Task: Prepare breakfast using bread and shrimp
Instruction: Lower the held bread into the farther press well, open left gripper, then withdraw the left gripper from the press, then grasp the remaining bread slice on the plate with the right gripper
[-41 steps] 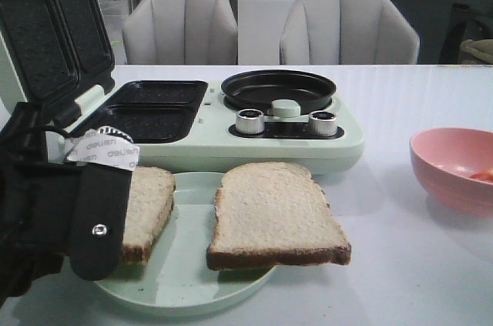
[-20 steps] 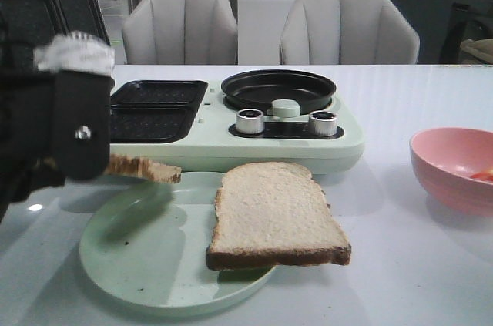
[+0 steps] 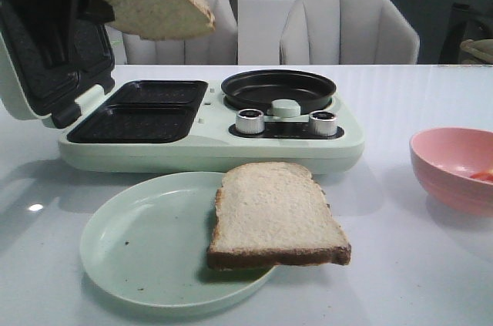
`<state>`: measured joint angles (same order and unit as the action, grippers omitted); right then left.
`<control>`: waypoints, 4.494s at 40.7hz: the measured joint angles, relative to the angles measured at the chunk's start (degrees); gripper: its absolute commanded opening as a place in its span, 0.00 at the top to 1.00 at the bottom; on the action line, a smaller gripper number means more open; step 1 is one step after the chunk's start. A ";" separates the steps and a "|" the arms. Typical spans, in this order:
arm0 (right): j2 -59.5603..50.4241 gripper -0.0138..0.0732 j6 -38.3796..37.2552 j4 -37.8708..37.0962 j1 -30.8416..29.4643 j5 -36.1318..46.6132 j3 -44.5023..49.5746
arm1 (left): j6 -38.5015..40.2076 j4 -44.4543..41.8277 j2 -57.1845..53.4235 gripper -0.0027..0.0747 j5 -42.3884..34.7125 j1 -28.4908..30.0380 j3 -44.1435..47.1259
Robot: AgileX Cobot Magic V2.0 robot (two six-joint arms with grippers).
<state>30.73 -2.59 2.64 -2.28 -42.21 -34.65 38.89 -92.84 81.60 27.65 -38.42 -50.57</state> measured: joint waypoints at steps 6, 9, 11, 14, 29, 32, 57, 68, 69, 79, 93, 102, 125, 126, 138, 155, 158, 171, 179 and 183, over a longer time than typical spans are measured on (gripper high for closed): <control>0.00 0.16 0.00 0.00 0.00 0.00 0.00 | -1.39 -0.13 7.72 0.84 -0.13 3.76 -6.33; 0.00 0.16 0.00 0.00 0.00 0.00 0.00 | -1.65 -0.13 12.46 0.84 -0.34 5.51 -10.11; 0.00 0.16 0.00 0.00 0.00 0.00 0.00 | -1.65 -0.13 15.42 0.84 -0.77 6.51 -12.67; 0.00 0.16 0.00 0.00 0.00 0.00 0.00 | -1.68 -0.16 19.44 0.84 -1.34 7.95 -16.39; 0.00 0.16 0.00 0.00 0.00 0.00 0.00 | -1.78 -0.52 33.96 0.83 -4.27 14.05 -30.58; 0.00 0.16 0.00 0.00 0.00 0.00 0.00 | -1.78 -0.54 35.16 0.83 -5.00 14.42 -31.35; 0.00 0.16 0.00 0.00 0.00 0.00 0.00 | -1.81 -0.93 36.09 0.27 -4.04 14.57 -31.47; 0.00 0.16 0.00 0.00 0.00 0.00 0.00 | -4.53 1.40 35.39 0.27 1.82 13.06 -30.52; 0.00 0.16 0.00 0.00 0.00 0.00 0.00 | -6.50 2.59 35.18 0.27 1.93 12.68 -30.22; 0.00 0.16 0.00 0.00 0.00 0.00 0.00 | -29.78 30.08 31.17 0.27 7.76 9.74 -29.85; 0.00 0.16 0.00 0.00 0.00 0.00 0.00 | -40.47 65.64 19.68 0.35 21.45 9.74 -29.80; 0.00 0.16 0.00 0.00 0.00 0.00 0.00 | -41.56 90.63 9.65 0.35 27.14 9.59 -27.57; 0.00 0.16 0.00 0.00 0.00 0.00 0.00 | -41.56 99.50 -15.98 0.35 13.91 -0.28 1.55; 0.00 0.16 0.00 0.00 0.00 0.00 0.00 | -41.56 99.39 -16.76 0.35 13.67 -0.28 2.24; 0.00 0.16 0.00 0.00 0.00 0.00 0.00 | -41.56 97.62 -28.49 0.40 13.31 -0.28 12.78; 0.00 0.16 0.00 0.85 0.00 0.52 0.00 | -41.45 95.34 -47.04 0.42 17.95 -0.28 14.91; 0.00 0.16 0.00 2.57 0.00 0.07 0.00 | -41.45 95.34 -49.09 0.42 18.50 -0.28 14.91; 10.39 0.16 4.84 19.74 0.00 -6.65 0.00 | -41.45 94.97 -51.34 0.42 18.73 -0.28 14.94; 20.88 0.16 15.51 35.15 2.18 -8.09 0.00 | -41.45 91.71 -51.34 0.42 18.77 -0.28 14.94; 25.47 0.16 16.89 38.07 6.87 -6.47 0.00 | -41.45 90.75 -51.34 0.42 18.77 -0.28 14.94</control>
<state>56.19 14.30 40.71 4.59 -48.68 -34.65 -2.56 -2.09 30.26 46.42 -38.70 -35.63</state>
